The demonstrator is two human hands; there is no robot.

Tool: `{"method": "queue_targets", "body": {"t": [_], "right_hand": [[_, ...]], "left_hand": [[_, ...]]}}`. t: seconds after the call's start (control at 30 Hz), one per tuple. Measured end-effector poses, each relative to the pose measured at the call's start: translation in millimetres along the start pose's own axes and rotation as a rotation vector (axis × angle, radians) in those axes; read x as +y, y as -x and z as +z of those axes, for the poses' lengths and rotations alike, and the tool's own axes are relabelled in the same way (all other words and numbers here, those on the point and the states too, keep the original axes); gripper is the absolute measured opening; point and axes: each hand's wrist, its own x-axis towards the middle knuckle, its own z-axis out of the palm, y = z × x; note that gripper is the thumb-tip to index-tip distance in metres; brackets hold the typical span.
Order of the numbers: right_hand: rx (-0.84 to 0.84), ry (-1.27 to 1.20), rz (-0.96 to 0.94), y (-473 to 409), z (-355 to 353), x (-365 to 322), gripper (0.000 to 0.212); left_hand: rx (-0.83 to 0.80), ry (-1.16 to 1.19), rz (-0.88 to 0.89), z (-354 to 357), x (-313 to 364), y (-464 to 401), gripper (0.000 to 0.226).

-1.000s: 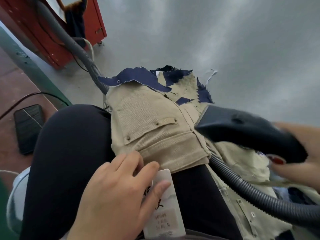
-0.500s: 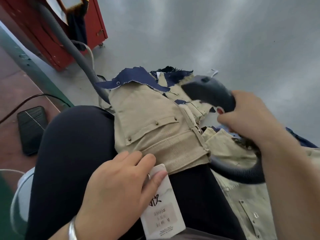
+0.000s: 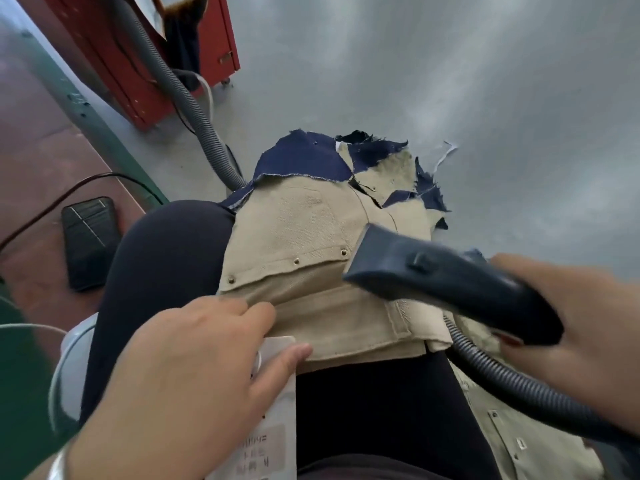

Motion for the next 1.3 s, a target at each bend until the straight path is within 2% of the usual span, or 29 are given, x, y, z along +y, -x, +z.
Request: {"method": "queue_targets", "body": {"t": [0.07, 0.13, 0.2, 0.27, 0.37, 0.43, 0.5, 0.6, 0.67, 0.73, 0.83, 0.93, 1.0, 1.1, 1.17, 1.23, 1.3], "right_hand": [[-0.098, 0.108, 0.044, -2.6, 2.5, -9.4, 0.036], [-0.143, 0.079, 0.067, -14.1, 2.1, -14.3, 0.034], [-0.093, 0.009, 0.079, -31.3, 3.7, -18.4, 0.027], [-0.028, -0.046, 0.084, -50.2, 6.8, -19.3, 0.021], [0.045, -0.075, 0.138, -70.0, 5.5, -11.0, 0.020], [0.140, -0.081, 0.163, -70.8, -0.5, 3.7, 0.021], [0.223, -0.131, 0.208, -61.4, -8.5, 19.6, 0.021], [0.228, -0.213, 0.307, -41.6, -13.6, 55.2, 0.041], [0.210, -0.224, 0.342, -29.0, -9.9, 94.9, 0.051], [0.228, -0.190, 0.352, -16.9, -3.8, 127.3, 0.055], [0.221, -0.178, 0.307, -1.1, 3.9, 125.4, 0.058], [0.187, -0.113, 0.204, -1.8, -5.1, 87.1, 0.052], [0.161, -0.074, 0.144, -5.1, -12.6, 55.1, 0.047], [0.087, -0.042, 0.082, -8.0, -18.3, 20.0, 0.043], [0.024, 0.014, 0.072, -5.7, -26.4, 8.5, 0.038], [-0.029, 0.063, 0.073, -4.7, -32.2, 1.5, 0.031], [-0.092, 0.131, 0.078, -8.3, -31.6, -9.0, 0.034]], "left_hand": [[-0.037, -0.008, 0.010, 3.4, 0.8, -3.2, 0.045], [-0.059, -0.011, 0.002, 6.8, 0.5, -4.7, 0.046], [-0.075, -0.003, -0.007, 7.0, 1.8, -6.4, 0.051], [-0.007, -0.037, -0.048, 8.3, 2.4, -6.0, 0.057], [0.011, -0.124, -0.092, 4.2, -1.2, -5.5, 0.056], [0.014, -0.091, -0.127, -4.8, -10.6, -5.2, 0.051], [0.098, -0.013, -0.128, -2.6, -33.0, -4.2, 0.048], [0.226, 0.057, -0.147, -0.3, -80.7, -10.7, 0.049], [0.278, 0.149, -0.234, -5.2, -105.3, -14.7, 0.053], [0.277, 0.198, -0.329, -6.3, -119.9, -14.7, 0.061], [0.250, 0.086, -0.316, -5.2, -121.6, -16.7, 0.062], [0.385, -0.015, -0.212, -14.0, -66.1, -14.3, 0.041], [0.465, 0.134, 0.036, -7.8, -8.4, -11.1, 0.028], [0.358, 0.235, 0.375, 20.1, 59.2, -8.7, 0.042], [0.241, 0.201, 0.396, 33.8, 73.3, -10.1, 0.050], [0.219, 0.199, 0.382, 37.4, 72.8, -13.4, 0.050], [0.219, 0.199, 0.417, 42.4, 69.8, -13.9, 0.051]]}}
